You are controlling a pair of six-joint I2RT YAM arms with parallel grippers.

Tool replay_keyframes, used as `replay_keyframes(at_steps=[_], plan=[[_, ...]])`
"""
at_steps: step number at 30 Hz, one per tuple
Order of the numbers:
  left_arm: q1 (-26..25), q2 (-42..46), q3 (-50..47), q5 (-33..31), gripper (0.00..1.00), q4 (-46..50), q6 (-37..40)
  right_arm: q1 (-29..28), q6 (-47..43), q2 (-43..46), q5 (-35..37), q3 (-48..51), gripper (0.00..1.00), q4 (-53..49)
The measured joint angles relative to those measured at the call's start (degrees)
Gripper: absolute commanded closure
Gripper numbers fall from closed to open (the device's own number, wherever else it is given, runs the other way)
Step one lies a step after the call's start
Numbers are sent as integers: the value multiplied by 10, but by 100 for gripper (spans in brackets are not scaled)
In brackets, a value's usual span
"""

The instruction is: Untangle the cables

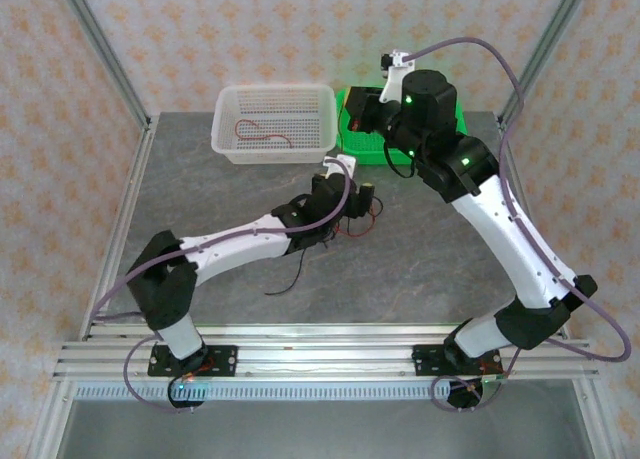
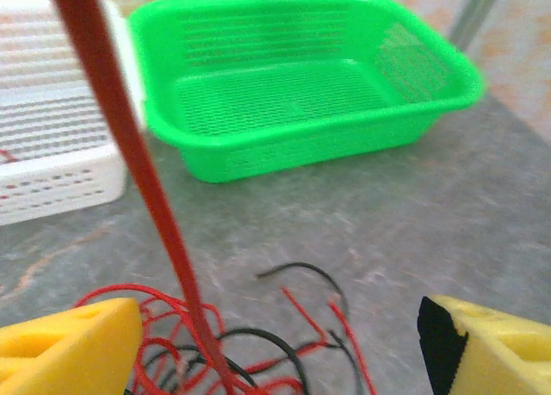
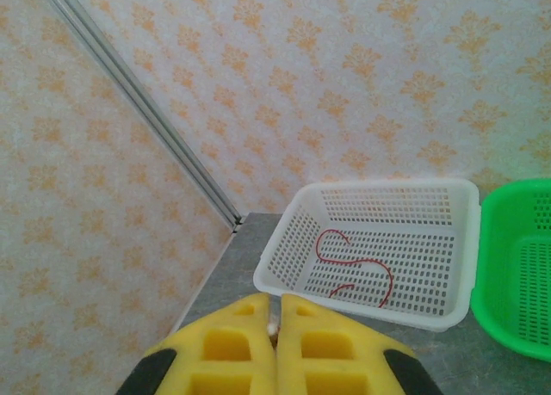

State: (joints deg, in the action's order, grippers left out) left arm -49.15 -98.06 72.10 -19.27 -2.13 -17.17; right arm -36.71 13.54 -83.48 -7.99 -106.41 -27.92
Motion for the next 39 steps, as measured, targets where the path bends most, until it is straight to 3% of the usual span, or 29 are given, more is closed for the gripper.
replay_keyframes(at_steps=[6, 21, 31, 39], plan=[[0, -40, -9, -56, 18, 3, 2, 0, 0, 5, 4, -10, 100, -21], [0, -40, -237, -41, 19, -66, -63, 0, -16, -1, 54, -182, 100, -68], [0, -31, -273, -21, 20, -112, -83, 0, -33, -10, 111, -214, 100, -49], [0, -21, -276, -17, 20, -125, -85, 0, -59, -10, 162, -219, 100, 25]])
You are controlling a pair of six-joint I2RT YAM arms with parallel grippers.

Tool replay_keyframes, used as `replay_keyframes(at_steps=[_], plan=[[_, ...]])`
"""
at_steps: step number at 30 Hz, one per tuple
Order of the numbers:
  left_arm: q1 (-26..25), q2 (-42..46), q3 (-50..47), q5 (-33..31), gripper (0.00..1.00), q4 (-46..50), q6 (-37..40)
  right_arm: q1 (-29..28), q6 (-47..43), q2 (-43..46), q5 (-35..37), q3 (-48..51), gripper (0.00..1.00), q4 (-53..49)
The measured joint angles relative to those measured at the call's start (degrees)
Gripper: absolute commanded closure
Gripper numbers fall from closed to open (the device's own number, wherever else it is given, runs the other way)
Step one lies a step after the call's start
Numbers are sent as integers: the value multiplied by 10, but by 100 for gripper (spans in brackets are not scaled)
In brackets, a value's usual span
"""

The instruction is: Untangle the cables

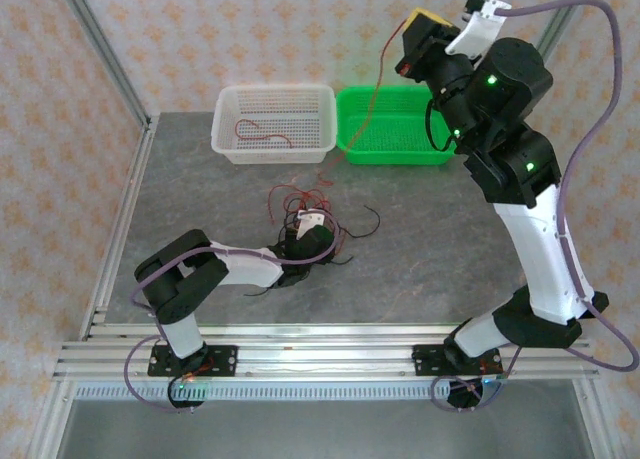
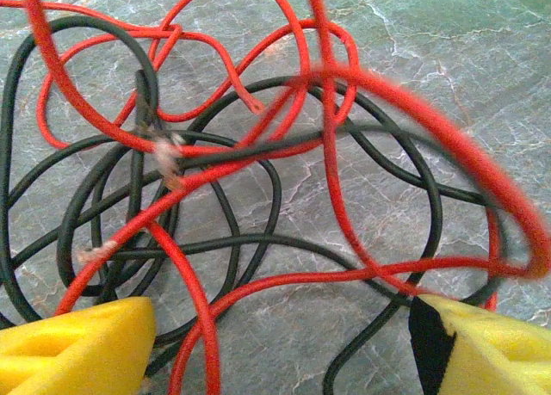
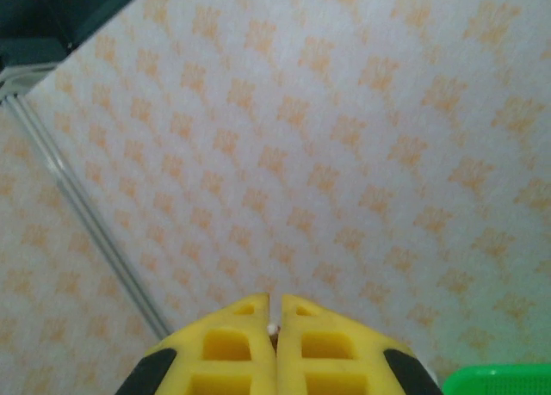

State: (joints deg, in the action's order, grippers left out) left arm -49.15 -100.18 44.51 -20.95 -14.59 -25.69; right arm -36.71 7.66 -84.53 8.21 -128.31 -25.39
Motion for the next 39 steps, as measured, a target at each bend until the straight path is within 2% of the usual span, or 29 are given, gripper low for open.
replay_keyframes(at_steps=[6, 11, 14, 24, 33, 39], plan=[[0, 0, 0, 10, 19, -2, 0, 0, -25, 3, 41, -2, 100, 69], [0, 24, 0, 18, 8, -2, 2, 0, -50, 3, 66, -2, 100, 111], [0, 70, 0, 28, 1, 2, 7, 0, -61, 1, 76, -8, 100, 122], [-9, 262, 116, 34, 1, 71, 32, 13, -78, -26, 81, -18, 100, 145], [-11, 423, 130, 25, 1, 100, 21, 19, -70, -81, -17, -20, 100, 179], [-11, 482, 125, 25, 1, 150, 6, 19, -63, -169, -86, -61, 100, 211]])
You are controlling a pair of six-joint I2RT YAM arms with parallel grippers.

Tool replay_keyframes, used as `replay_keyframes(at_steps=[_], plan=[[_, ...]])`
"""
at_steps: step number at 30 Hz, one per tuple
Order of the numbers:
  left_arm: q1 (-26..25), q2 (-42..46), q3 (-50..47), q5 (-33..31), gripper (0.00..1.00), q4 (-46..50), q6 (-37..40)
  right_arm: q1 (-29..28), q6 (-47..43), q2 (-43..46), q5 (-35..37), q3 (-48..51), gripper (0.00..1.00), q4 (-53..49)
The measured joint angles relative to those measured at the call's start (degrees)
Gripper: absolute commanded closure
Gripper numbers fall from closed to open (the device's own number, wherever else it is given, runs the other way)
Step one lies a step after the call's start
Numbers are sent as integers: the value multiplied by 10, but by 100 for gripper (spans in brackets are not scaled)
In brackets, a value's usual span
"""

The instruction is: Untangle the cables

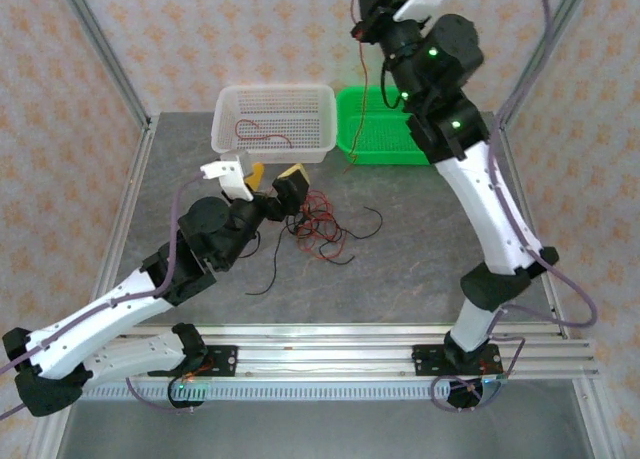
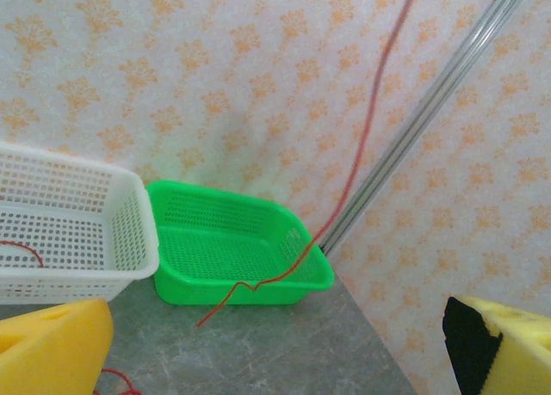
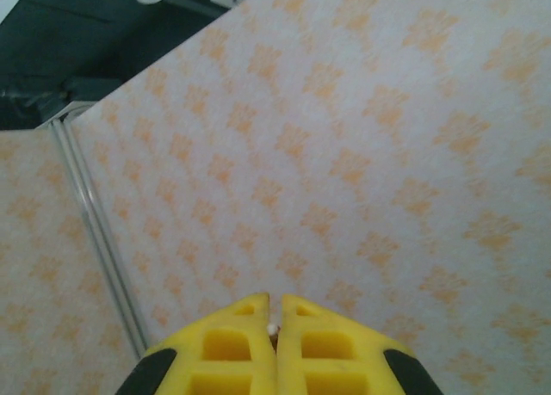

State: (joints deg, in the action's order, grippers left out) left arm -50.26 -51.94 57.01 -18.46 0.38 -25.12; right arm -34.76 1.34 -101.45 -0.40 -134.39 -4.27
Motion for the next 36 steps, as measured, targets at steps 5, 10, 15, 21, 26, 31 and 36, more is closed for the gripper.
replay_keyframes(at_steps=[5, 10, 15, 21, 26, 31, 36], plan=[[0, 33, -27, 0, 1, 38, -15, 0, -2, -79, -14, -65, 100, 18], [0, 52, -47, 0, 1, 66, -30, 0, -14, -117, -9, -89, 100, 77], [0, 62, -57, 0, 1, 79, -41, 0, -36, -160, -3, -103, 100, 166], [0, 81, -76, 1, 1, 93, -51, 0, -68, -285, 6, -141, 100, 260], [0, 91, -79, 0, 1, 108, -55, 0, -93, -411, 20, -147, 100, 262], [0, 101, -80, 0, 1, 115, -55, -2, -114, -466, 21, -118, 100, 184], [0, 127, -97, 13, 1, 110, -56, -5, -121, -466, 17, -110, 100, 112]])
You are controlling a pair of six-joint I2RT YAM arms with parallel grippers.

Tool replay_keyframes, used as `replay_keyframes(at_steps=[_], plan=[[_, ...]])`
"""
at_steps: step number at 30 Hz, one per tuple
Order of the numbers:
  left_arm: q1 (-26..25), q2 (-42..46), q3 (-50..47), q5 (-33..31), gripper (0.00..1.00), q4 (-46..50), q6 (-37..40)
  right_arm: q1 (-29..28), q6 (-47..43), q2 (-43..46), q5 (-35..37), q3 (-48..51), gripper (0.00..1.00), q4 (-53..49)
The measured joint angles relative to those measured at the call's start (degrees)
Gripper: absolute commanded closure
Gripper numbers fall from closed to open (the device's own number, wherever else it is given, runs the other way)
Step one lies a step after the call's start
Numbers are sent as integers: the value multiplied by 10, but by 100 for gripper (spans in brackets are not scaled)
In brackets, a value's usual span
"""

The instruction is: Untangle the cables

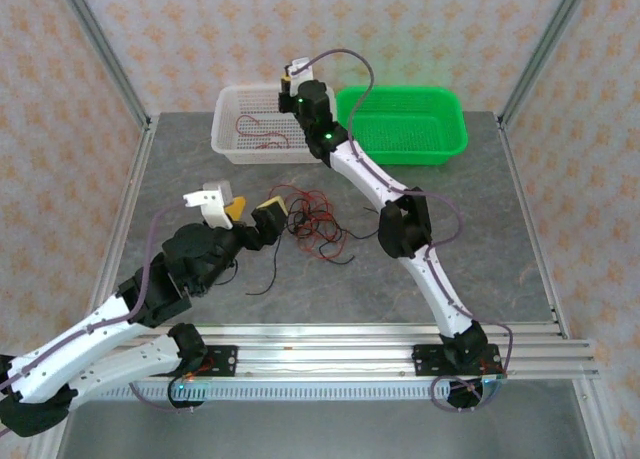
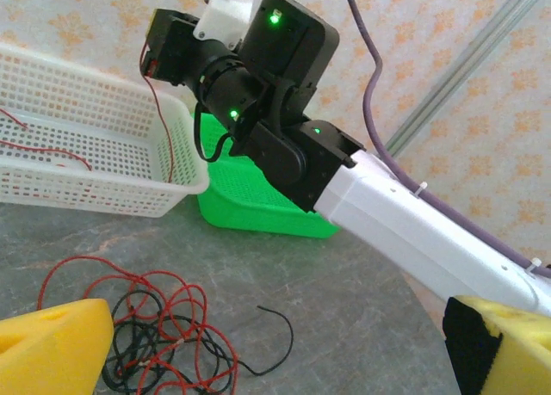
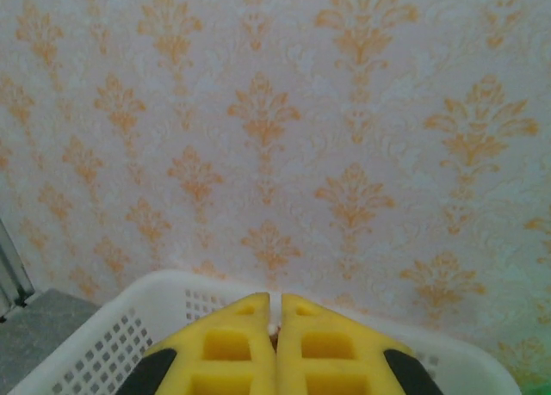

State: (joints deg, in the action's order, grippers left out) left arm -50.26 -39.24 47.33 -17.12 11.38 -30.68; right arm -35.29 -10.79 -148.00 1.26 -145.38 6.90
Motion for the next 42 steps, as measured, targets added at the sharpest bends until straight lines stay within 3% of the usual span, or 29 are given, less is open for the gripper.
replay_keyframes(at_steps=[14, 20, 31, 34, 42], plan=[[0, 40, -19, 9, 1, 5, -15, 1, 54, 1, -43, 0, 100, -198], [0, 13, -5, 9, 1, 22, -21, 13, 91, 1, -63, 0, 82, -261], [0, -30, 16, 2, 5, 58, -56, 24, 97, 1, -67, 0, 36, -369], [0, -37, 17, 1, 7, 69, -68, 23, 93, 5, -67, 0, 30, -391], [0, -49, 17, -14, 12, 118, -116, 23, 95, 67, -67, 0, 30, -431]])
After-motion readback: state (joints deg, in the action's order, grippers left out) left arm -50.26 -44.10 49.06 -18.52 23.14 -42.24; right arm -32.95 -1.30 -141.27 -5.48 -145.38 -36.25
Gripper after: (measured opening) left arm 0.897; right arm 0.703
